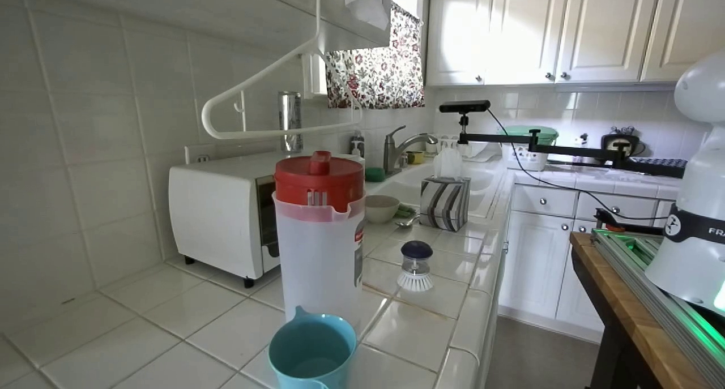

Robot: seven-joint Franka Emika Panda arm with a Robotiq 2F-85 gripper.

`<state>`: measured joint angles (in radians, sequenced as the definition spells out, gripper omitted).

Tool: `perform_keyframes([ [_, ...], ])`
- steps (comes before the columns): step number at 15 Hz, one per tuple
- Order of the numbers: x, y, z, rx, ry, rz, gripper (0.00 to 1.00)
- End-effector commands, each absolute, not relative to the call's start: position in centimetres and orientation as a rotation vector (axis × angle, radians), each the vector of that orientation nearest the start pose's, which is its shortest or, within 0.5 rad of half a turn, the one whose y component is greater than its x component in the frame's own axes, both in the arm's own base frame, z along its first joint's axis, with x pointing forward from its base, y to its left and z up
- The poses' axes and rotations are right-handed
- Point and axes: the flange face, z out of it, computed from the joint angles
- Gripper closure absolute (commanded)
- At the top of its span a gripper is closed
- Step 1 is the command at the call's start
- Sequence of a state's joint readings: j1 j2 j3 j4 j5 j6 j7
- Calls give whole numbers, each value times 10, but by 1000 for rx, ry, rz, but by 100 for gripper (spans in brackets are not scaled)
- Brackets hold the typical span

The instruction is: Wipe the cabinet door with the white cloth

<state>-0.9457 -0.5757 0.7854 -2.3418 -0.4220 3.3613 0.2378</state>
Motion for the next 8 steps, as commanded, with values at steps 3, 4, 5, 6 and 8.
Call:
perform_keyframes([
  [3, 495, 74, 627, -2775, -608, -2240, 100],
  [4, 497, 77, 627, -2774, -617, -2242, 100],
  [5, 498, 79, 629, -2773, -626, -2248, 100],
  [6, 499, 81, 629, -2773, -633, -2252, 100],
  [8, 499, 84, 633, -2771, -648, -2269, 100],
])
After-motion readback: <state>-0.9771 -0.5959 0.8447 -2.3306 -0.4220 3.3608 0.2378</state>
